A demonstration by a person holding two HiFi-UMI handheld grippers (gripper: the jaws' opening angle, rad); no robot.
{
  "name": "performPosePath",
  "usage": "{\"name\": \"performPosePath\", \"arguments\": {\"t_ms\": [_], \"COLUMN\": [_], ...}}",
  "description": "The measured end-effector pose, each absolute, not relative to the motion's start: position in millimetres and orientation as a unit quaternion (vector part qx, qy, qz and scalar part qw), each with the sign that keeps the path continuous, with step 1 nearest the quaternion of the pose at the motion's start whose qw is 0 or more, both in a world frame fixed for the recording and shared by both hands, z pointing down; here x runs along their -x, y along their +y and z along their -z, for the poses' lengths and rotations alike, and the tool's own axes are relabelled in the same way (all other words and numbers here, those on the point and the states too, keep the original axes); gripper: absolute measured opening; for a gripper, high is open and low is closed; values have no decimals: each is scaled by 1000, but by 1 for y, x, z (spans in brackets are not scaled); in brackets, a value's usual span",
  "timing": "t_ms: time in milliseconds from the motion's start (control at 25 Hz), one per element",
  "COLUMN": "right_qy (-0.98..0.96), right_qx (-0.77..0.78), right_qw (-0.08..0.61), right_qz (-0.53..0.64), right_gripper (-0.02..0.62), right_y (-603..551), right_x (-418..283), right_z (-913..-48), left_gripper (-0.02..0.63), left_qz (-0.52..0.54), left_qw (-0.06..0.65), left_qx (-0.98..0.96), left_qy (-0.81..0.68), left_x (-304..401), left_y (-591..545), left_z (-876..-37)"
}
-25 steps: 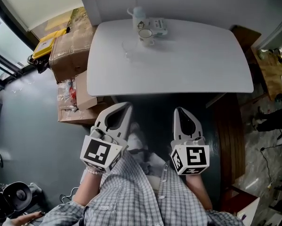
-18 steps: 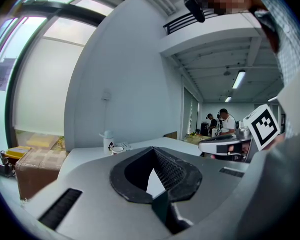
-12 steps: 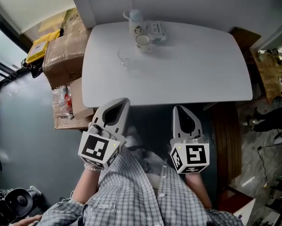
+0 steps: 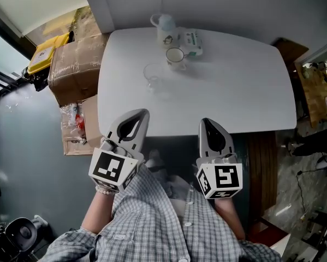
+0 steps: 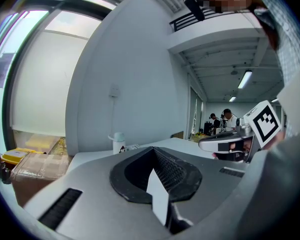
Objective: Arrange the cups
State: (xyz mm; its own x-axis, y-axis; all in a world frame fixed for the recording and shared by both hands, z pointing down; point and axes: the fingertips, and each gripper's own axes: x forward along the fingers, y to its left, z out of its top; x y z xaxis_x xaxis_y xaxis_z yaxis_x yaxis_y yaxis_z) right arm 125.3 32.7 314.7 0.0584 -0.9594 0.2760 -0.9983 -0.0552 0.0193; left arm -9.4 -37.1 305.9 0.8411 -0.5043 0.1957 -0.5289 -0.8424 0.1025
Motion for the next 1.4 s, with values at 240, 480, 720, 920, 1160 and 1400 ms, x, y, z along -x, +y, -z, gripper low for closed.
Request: {"name": "performPosePath", "arguments": {"t_ms": [240,480,720,920,1160,1400], "right_qy": [-684,-689,-708,-717,-731,-734], "right_qx": [-715,-709,-684,-674,-657,-646], "right_qw": [114,123,148,152,154,171], "right_qz": [-90,-90,-90,-90,-106,-117], "right_gripper": [22,21,21,22,22,23], "right_y": [-7,-32,-49,-64,-81,-98], "right_x": [-119,-111,-102,-106,-125,-147], "right_z": [-317,-323,-331,-332,-342,-357], "left_gripper": [8,8,8,8,8,8], "left_qz": [-77,-81,-89,-86,-93,-107], "left_qw": [76,81,88,100,111,115], "left_qx": [-956,-953,-948,-940,-930,-919], "left_qy": [-272,-282,-294,-315,-339,-362], "left_x": [17,29,38,42,34,29], "left_y": [-74,-96,-108,-119,-133,-148], "left_z": [-309,-319,-327,-332,-339,-354]}}
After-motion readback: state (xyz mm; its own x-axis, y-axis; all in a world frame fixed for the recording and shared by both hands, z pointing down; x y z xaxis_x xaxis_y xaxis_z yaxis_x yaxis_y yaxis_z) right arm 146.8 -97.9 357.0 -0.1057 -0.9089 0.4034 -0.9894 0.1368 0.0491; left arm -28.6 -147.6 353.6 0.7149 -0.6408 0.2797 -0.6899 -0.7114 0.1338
